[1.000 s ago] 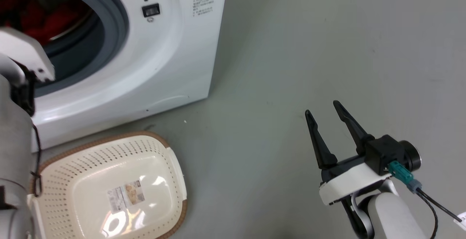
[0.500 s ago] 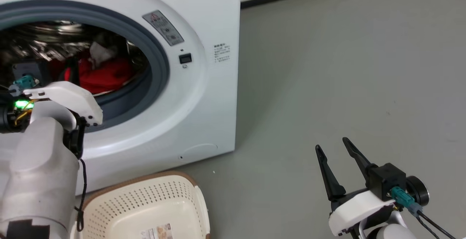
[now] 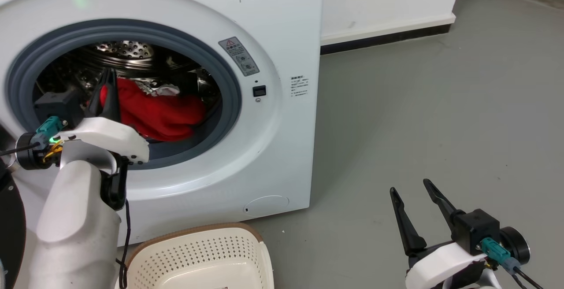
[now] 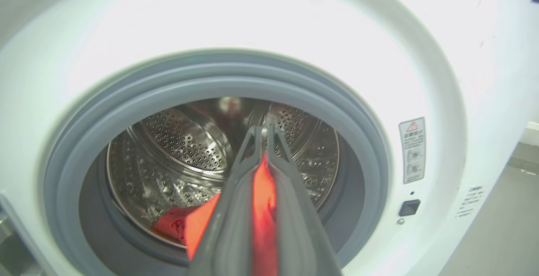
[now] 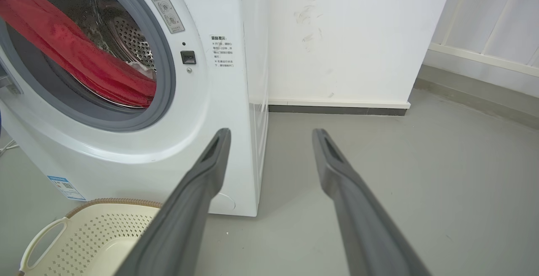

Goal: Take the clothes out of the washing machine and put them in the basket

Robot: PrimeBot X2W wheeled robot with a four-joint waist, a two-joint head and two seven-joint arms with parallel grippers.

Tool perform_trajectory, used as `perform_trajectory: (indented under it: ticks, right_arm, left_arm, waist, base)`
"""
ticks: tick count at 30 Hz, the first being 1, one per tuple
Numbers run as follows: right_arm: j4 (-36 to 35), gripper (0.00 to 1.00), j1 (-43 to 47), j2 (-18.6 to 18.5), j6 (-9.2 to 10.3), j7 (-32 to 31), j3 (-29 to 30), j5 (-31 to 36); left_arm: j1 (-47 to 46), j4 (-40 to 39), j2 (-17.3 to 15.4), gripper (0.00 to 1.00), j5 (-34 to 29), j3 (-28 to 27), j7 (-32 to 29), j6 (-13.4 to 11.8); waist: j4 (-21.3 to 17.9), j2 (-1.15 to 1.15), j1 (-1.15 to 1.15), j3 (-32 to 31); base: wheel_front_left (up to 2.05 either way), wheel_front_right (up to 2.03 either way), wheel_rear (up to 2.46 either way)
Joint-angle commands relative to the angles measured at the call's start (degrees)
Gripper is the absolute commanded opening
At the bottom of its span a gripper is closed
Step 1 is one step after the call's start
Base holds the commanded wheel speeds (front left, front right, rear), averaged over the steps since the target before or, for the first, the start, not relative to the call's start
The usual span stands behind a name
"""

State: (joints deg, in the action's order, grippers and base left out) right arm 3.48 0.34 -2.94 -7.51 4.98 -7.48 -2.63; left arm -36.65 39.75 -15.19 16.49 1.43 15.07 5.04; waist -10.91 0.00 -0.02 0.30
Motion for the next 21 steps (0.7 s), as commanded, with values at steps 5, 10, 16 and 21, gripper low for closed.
perform_trajectory:
  ticks: [5,10,16,21]
  right_arm:
    - [-1.1,1.0,1.28,0.12,0.04,-0.71,0.2,0.29]
    - [-1.84,1.0,1.87,0.12,0.04,-1.16,0.3,0.03]
    - [-2.51,1.0,2.03,0.11,0.05,-1.72,-0.4,0.4]
    - [-2.88,1.0,2.03,0.11,0.04,-2.09,-0.69,0.53]
  left_arm:
    - [4.7,-8.58,2.02,0.0,-0.21,-0.35,0.15,-0.46]
    - [10.5,-18.06,3.99,0.0,0.33,0.26,-0.05,-1.51]
    - [21.31,-32.35,6.41,0.0,0.56,1.3,-2.73,-4.25]
    - [32.32,-45.28,8.42,0.0,0.24,3.67,-5.74,-6.61]
  waist:
    - [1.8,0.0,0.02,-0.46]
    - [3.35,0.0,0.02,-0.43]
    - [4.88,0.0,0.02,-0.15]
    - [5.88,0.0,0.02,0.23]
  base:
    - [0.0,0.0,0.0]
    - [0.0,0.0,0.0]
    - [0.0,0.0,0.0]
    - [0.0,0.0,0.0]
